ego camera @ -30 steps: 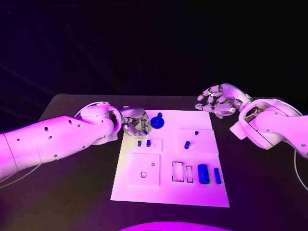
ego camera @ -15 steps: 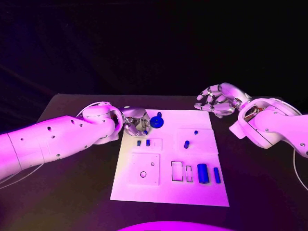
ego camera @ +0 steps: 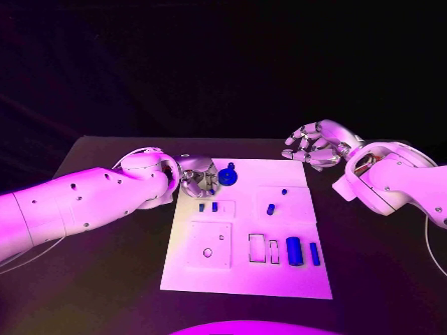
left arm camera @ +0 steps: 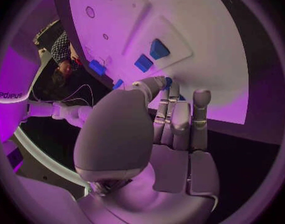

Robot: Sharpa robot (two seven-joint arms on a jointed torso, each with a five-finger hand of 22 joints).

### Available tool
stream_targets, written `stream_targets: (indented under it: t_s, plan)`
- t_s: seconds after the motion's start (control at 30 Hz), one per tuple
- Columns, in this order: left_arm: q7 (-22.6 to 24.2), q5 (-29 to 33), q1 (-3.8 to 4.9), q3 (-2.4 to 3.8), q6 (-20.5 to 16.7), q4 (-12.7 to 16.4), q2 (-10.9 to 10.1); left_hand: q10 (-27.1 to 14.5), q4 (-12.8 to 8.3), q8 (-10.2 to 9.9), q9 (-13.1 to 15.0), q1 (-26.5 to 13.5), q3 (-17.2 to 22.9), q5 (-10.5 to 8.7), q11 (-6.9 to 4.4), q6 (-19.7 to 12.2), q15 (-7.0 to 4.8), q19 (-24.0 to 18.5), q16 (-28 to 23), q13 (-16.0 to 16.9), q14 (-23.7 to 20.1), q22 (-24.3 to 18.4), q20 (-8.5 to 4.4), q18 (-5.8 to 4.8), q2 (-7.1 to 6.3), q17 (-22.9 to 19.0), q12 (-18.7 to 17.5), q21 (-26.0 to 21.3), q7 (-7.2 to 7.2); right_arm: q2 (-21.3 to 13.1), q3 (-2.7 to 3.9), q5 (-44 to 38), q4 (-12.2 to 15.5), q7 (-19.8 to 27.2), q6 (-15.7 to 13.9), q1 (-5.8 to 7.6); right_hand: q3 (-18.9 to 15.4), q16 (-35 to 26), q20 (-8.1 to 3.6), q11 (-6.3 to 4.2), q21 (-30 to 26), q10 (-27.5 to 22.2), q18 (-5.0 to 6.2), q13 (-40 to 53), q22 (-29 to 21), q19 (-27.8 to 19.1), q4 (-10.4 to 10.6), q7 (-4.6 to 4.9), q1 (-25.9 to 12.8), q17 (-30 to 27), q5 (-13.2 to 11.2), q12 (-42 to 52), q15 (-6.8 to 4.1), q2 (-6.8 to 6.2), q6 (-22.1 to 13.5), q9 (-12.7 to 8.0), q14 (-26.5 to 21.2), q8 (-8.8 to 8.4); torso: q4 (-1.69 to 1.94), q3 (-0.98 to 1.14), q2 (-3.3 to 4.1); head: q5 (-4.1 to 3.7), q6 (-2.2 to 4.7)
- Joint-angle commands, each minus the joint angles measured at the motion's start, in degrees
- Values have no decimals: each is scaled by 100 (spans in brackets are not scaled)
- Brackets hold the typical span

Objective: Assemble the parts on the task board

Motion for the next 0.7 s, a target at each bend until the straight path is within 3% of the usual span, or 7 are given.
stream_targets:
  t_s: [0.03, 0.37, 0.7]
  plan:
    - [-39, -44, -17, -14, 202, -7, 15, 0, -38, -38, -13, -59, -4, -11, 21, -31, 29, -45, -46, -12, -45, -8, 13, -19, 13, -39, -44, -19, 3, 4, 1, -26, 8, 28, 66, -2, 39, -26, -20, -41, -22, -17, 95, -6, -6, -20, 4, 11, 2, -6, 13, -33, -42, -17, 19, -8, 3, 24, 0, 0, -2, 3, 2]
    - [-23, -40, -19, -15, 72, 9, -11, -34, -57, -105, -24, -88, 16, -5, 49, -69, 52, -122, -78, -27, -92, -74, 29, -4, -3, -124, -138, -67, 29, 5, 0, -26, 2, 31, 70, -2, 39, -26, -20, -41, -22, -17, 95, -6, -6, -20, 4, 11, 2, -6, 13, -33, -42, -17, 19, -8, 3, 24, 1, -2, -4, 6, 22]
    - [10, -27, -27, -15, -67, 40, -28, -69, -58, -389, -97, -250, 63, 19, 85, -398, 92, -224, -110, -32, -174, -165, 82, 19, -114, -247, -328, -155, 71, 10, 0, -26, -5, 34, 72, -2, 46, -57, -23, -43, -72, -7, 99, -37, -33, -19, 4, 9, -5, -26, 13, -45, -45, -22, 15, -17, 1, 28, -1, -2, -2, 11, 44]
